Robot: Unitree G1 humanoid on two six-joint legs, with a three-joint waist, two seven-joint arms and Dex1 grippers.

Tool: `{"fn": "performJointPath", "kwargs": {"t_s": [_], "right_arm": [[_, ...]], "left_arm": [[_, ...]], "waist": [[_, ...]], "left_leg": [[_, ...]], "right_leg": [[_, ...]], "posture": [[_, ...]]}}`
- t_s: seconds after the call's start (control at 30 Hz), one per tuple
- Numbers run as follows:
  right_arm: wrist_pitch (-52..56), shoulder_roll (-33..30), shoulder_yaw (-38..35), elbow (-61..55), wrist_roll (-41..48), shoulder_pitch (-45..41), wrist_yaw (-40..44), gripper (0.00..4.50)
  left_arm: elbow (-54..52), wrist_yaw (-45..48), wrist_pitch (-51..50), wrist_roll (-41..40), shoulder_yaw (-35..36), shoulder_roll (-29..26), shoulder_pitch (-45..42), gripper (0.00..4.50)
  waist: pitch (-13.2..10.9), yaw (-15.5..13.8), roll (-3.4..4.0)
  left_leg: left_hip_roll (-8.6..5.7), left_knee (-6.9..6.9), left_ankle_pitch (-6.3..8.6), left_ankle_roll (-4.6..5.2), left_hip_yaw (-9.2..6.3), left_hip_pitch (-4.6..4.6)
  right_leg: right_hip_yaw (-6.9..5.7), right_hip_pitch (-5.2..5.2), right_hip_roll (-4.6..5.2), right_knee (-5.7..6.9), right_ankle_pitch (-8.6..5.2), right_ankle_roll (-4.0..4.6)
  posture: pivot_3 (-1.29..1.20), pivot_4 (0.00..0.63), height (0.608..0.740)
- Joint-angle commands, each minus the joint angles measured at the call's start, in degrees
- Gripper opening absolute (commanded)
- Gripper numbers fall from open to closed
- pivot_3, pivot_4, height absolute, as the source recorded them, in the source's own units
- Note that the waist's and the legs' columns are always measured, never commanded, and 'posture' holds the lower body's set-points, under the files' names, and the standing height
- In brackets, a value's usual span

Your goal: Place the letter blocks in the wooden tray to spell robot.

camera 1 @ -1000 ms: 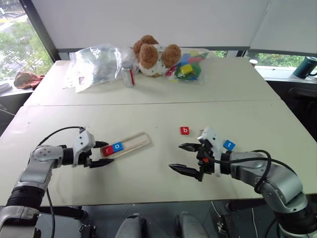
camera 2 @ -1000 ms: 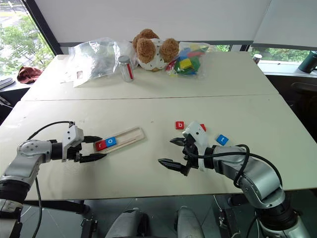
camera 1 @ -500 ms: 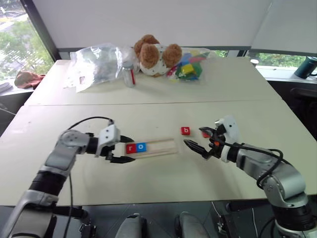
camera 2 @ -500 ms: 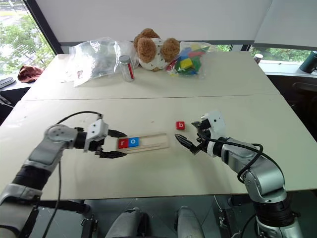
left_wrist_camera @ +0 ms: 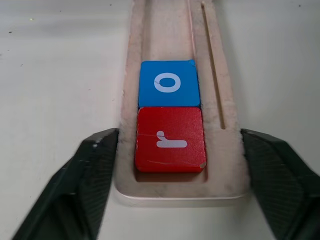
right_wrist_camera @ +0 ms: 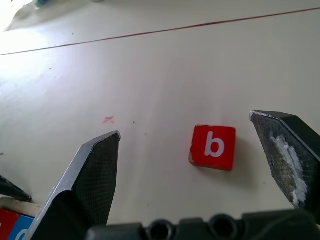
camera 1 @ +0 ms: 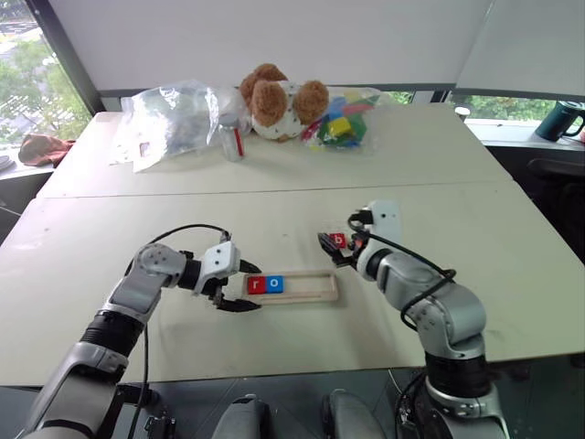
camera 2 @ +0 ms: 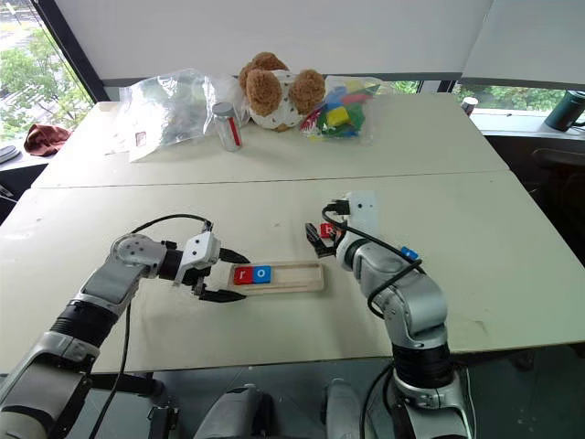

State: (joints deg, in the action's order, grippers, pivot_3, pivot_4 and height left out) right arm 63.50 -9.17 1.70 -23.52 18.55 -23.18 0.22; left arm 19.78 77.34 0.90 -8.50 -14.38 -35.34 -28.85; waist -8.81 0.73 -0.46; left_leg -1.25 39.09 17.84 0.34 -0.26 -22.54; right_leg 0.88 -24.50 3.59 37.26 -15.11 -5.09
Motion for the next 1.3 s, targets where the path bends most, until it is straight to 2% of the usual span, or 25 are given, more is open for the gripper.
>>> {"fn": "performJointPath", "kwargs": {"t_s": [0.03,0.2,0.53,0.63,0.8,0.93,1.0,1.07,1.13,1.2,1.3], "right_arm": [[0.84,0.63,1.19,1.18,-2.9,-1.38,-2.04,4.5],[-1.49,-0.02,3.26,6.54,-6.28,-3.91,-1.69,4.5],[-4.34,4.46,2.33,17.08,-7.88,-7.57,-0.77,4.5],[-5.1,5.29,2.73,18.96,-9.08,-7.83,-1.12,3.73],[-5.85,5.2,3.24,19.77,-10.96,-7.72,-0.87,1.29],[-7.72,3.59,3.94,18.3,-12.87,-8.69,-0.26,1.2],[-6.2,1.88,2.65,12.55,-11.67,-8.52,1.52,1.2],[-1.54,0.0,1.17,5.6,-10.35,-7.21,2.85,1.2],[7.36,-1.62,-1.72,-5.68,-8.9,-2.38,3.31,1.2],[15.87,-0.15,-5.49,-14.28,-8.46,1.41,2.44,1.2],[23.17,2.26,-8.55,-20.19,-9.63,3.82,0.94,1.2]], "left_arm": [[-1.81,-1.33,-1.17,-0.37,1.13,0.05,1.27,4.47],[-3.52,-1.67,-1.14,-1.92,3.46,-1.58,1.7,4.47],[-10.12,-2.41,-7.56,-5.49,9.98,-8.87,4.54,4.47],[-13.32,-4.99,-9.61,-6.48,12.24,-9.61,6.53,4.5],[-19.73,-7.56,-13.73,-8.18,14.36,-10.1,8.9,4.5],[-21.71,-8.26,-14.98,-8.46,13.99,-9.7,8.35,4.5],[-22.83,-7.79,-15.95,-8.89,13.13,-9.3,7.62,4.5],[-24.3,-7.06,-17.07,-9.51,12.44,-9.08,7.35,4.5],[-26.49,-5.86,-18.42,-10.42,11.18,-8.89,7.1,4.5],[-27.25,-4.77,-18.78,-10.56,9.86,-8.69,6.02,4.5],[-27.47,-3.41,-19.86,-11.17,8.89,-8.88,4.23,4.5]], "waist": [[0.0,0.0,0.0],[0.0,0.26,0.01],[-0.02,0.49,0.03],[-0.02,0.49,0.02],[-0.02,0.48,0.02],[-0.02,0.48,0.04],[-0.05,0.46,0.08],[-0.07,0.18,0.11],[-0.07,-0.18,0.11],[-0.03,-0.24,0.06],[-0.05,0.22,0.08]], "left_leg": [[-0.01,0.02,0.0,0.0,0.0,0.0],[-0.01,0.02,0.0,0.0,0.0,0.02],[0.02,-0.06,0.0,0.0,-0.01,0.02],[0.02,-0.06,0.0,0.0,-0.01,0.03],[0.02,-0.06,0.0,-0.01,-0.01,0.03],[0.03,-0.06,0.0,-0.01,-0.01,0.04],[0.02,-0.06,0.0,-0.02,-0.01,0.04],[0.02,-0.06,0.0,-0.02,-0.01,-0.02],[0.02,-0.08,0.0,-0.01,-0.07,-0.05],[0.0,-0.1,0.02,0.01,-0.24,-0.13],[-0.03,-0.06,0.02,0.01,-0.22,-0.26]], "right_leg": [[0.0,0.01,0.0,-0.01,0.0,0.0],[0.0,0.01,-0.02,0.0,0.0,0.0],[-0.01,-0.02,-0.04,-0.01,0.0,0.0],[-0.01,-0.02,-0.03,-0.01,0.0,0.0],[0.0,-0.01,-0.01,-0.01,0.0,0.0],[0.0,-0.01,-0.01,-0.01,0.0,0.0],[0.0,-0.02,-0.01,-0.01,0.0,0.0],[0.0,-0.05,-0.01,-0.02,0.0,0.0],[-0.02,-0.07,-0.01,-0.02,0.0,-0.01],[-0.03,-0.06,-0.01,-0.04,0.0,-0.01],[0.0,-0.06,-0.02,-0.08,0.0,0.0]], "posture": [[0.0,0.15,0.74],[0.0,0.15,0.74],[0.0,0.15,0.74],[0.0,0.15,0.74],[0.0,0.15,0.74],[0.0,0.15,0.74],[0.0,0.15,0.74],[0.0,0.15,0.74],[0.0,0.15,0.74],[0.0,0.15,0.74],[0.0,0.15,0.74]]}}
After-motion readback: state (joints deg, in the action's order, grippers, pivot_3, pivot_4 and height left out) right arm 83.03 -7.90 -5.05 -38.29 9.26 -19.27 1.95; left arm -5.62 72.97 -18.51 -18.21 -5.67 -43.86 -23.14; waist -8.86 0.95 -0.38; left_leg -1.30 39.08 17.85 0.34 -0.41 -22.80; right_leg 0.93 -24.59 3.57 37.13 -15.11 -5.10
